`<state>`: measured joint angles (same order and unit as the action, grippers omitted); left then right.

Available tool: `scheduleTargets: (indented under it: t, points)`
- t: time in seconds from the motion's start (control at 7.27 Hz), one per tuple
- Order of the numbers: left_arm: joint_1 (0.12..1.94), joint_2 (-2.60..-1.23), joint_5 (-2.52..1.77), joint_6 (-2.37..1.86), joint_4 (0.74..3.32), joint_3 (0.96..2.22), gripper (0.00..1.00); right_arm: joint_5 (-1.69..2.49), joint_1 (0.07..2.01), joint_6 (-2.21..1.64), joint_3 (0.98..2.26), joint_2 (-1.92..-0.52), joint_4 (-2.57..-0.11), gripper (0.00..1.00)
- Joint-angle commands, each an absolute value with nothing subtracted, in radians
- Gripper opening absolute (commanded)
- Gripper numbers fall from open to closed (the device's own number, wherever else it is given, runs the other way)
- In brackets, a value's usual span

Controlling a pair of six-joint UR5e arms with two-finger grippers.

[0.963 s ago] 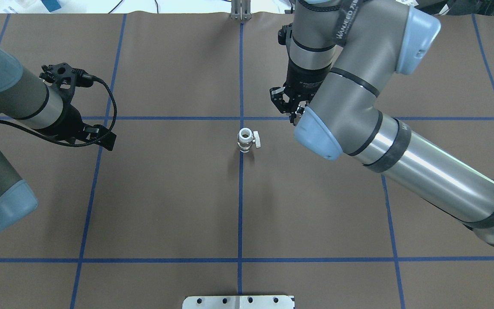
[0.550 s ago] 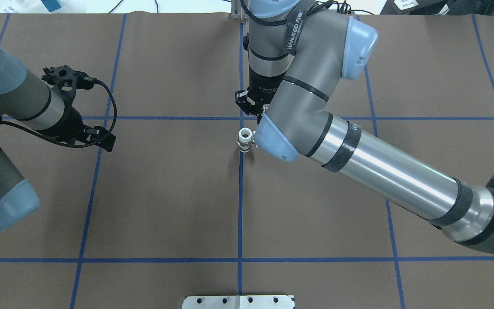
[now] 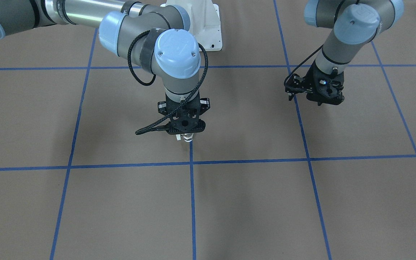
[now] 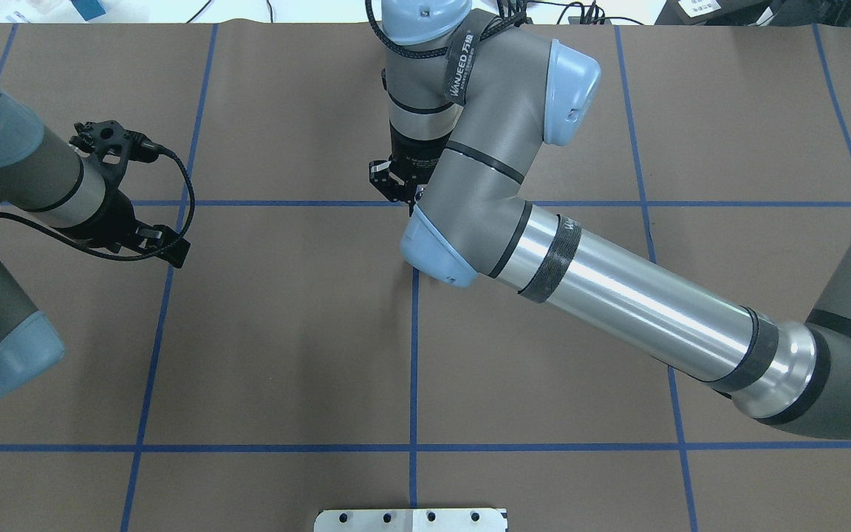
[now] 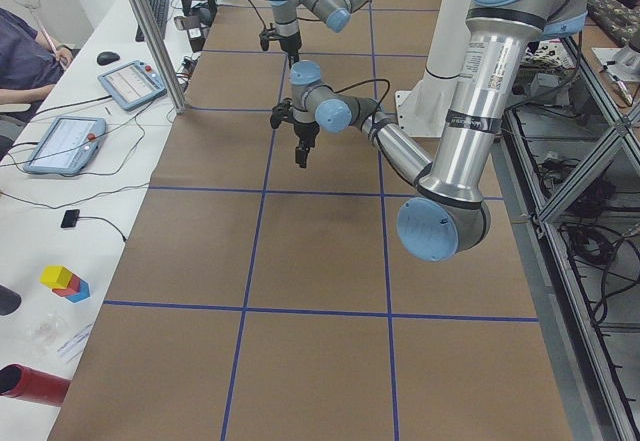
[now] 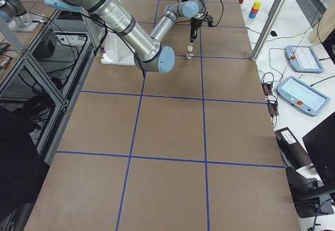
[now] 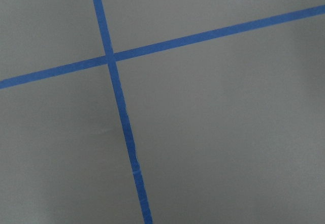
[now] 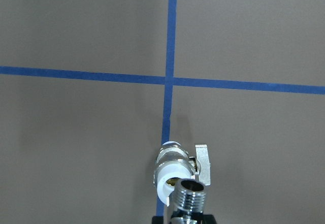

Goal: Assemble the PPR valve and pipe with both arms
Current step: 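Lower the held fitting onto the top of the valve with the right gripper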

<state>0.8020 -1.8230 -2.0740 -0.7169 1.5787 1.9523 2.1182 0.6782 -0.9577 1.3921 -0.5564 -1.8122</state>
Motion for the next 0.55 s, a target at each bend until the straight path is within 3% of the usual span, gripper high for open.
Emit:
scheduleTargets:
  t: [0.0, 0.41]
  points:
    - [0.801, -1.822, -2.074, -0.715, 1.578, 1.954, 1.0, 2.115, 0.675, -0.956, 1.39, -0.557, -1.81, 0.0]
    - [0.801, -1.824, -2.074, -0.716, 1.577, 1.953, 1.0, 2.115, 0.67, -0.956, 1.376, -0.56, -1.79, 0.0]
